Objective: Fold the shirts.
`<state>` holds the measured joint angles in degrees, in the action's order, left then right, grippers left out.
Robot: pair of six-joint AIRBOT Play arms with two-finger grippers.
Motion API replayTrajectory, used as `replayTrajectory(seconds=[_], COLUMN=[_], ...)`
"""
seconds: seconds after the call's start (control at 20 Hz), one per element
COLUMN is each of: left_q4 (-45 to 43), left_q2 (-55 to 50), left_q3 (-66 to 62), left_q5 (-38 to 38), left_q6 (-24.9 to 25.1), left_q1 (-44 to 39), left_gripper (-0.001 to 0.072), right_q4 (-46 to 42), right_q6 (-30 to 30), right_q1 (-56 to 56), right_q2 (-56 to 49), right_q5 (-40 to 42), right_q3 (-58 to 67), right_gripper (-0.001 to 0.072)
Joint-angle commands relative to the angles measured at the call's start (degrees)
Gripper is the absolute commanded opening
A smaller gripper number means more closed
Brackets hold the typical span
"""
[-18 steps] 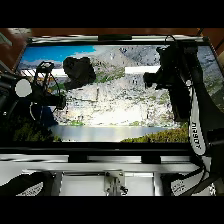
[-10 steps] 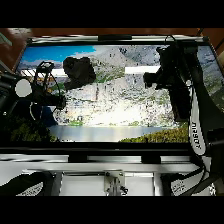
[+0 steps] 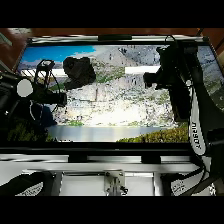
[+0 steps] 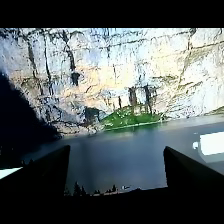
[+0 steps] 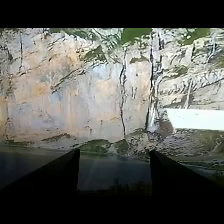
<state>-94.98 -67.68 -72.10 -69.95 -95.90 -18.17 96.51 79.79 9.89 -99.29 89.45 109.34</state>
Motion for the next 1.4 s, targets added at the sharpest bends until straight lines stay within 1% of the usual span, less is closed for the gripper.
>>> replayTrajectory(seconds=[0.0,0.1,0.2,0.4,0.6,0.75,0.85,1.0,1.05,1.15,1.2,1.25,1.35], left_q4=[0.24,0.00,-0.07,-0.07,0.07,0.09,0.09,0.11,0.09,0.11,0.11,0.17,1.20], left_q2=[-1.84,-5.42,-11.58,-26.77,-39.43,-44.59,-46.01,-47.28,-47.69,-47.95,-47.74,-47.28,-44.30], left_q3=[0.02,-0.83,-4.57,-17.46,-26.77,-29.75,-29.86,-29.86,-29.86,-29.86,-30.16,-30.99,-34.32], left_q5=[8.46,15.93,19.12,19.39,19.65,20.68,22.93,24.98,25.07,25.59,25.59,25.16,24.50], left_q6=[0.70,0.55,0.37,0.35,0.37,0.37,-0.11,-3.13,-3.21,-3.21,-3.21,-3.21,-3.19], left_q1=[-0.02,0.83,2.69,6.69,7.63,7.80,8.31,9.22,9.35,9.27,9.11,9.03,8.79], left_gripper=[0.0705,0.0706,0.0707,0.0708,0.0707,0.0707,0.0706,0.0701,0.0593,0.0354,0.0118,0.0040,0.0039], right_q4=[-0.57,-0.55,-0.24,1.64,4.31,6.62,6.67,6.64,6.62,6.51,6.45,6.45,6.47], right_q6=[0.00,-0.07,-0.07,-0.07,-0.07,-0.02,-0.02,0.00,0.00,0.00,0.00,0.00,0.09], right_q1=[0.04,0.04,0.04,0.04,0.04,0.04,0.04,0.04,0.04,0.04,0.04,0.04,0.02], right_q2=[-0.02,-0.02,-0.02,-0.02,-0.02,-0.02,-0.02,-0.02,-0.02,-0.02,-0.02,-0.02,0.00], right_q5=[-2.12,-3.74,-4.55,-4.59,-4.35,-4.09,-3.87,-3.91,-3.93,-4.11,-4.42,-5.25,-8.31], right_q3=[0.04,0.04,0.04,0.04,0.04,0.04,0.04,0.04,0.04,0.04,0.04,0.04,0.20], right_gripper=[0.0547,0.0547,0.0547,0.0546,0.0547,0.0547,0.0547,0.0547,0.0547,0.0547,0.0546,0.0547,0.0546])
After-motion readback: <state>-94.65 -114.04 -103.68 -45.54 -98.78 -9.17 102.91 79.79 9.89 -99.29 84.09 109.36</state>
